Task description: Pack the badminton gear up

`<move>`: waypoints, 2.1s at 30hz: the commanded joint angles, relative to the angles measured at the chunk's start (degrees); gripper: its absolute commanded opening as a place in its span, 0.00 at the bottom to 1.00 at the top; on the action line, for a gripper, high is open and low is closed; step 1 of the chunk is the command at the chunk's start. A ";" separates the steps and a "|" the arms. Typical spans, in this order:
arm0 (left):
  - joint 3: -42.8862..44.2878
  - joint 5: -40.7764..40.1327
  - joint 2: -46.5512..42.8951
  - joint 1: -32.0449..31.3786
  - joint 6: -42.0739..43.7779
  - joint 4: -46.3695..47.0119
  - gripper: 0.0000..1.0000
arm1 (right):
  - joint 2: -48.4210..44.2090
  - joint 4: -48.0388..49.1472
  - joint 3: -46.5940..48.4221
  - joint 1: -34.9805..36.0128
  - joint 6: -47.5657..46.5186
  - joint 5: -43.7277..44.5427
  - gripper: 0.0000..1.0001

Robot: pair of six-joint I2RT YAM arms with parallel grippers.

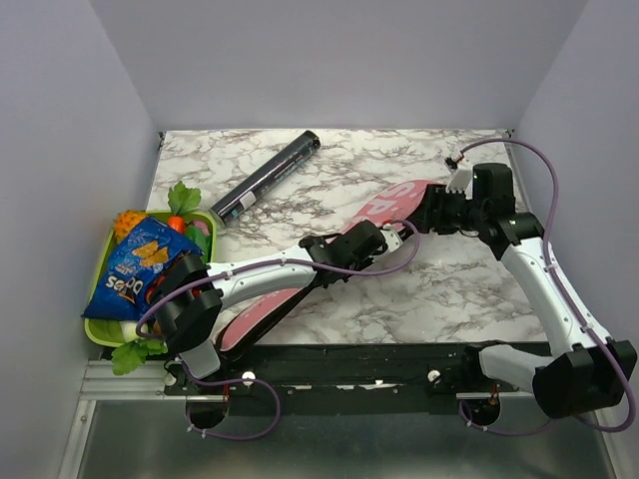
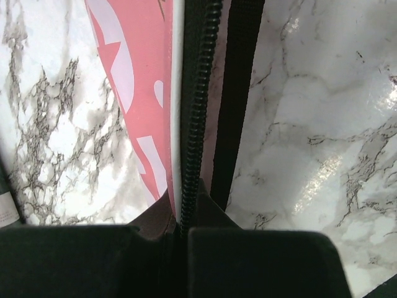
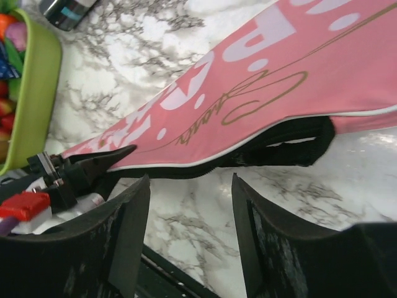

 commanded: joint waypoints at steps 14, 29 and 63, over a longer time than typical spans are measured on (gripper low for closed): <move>6.95 16.21 -2.47 5.03 5.50 -5.37 0.00 | -8.00 -3.66 -4.96 0.33 -7.20 13.53 0.45; 6.78 19.54 -4.67 5.56 6.55 -6.87 0.00 | -1.32 -6.29 0.93 6.21 -10.37 20.63 0.46; 6.95 23.60 -4.49 6.44 5.58 -7.14 0.00 | 4.31 -5.24 7.17 19.84 -13.89 46.75 0.24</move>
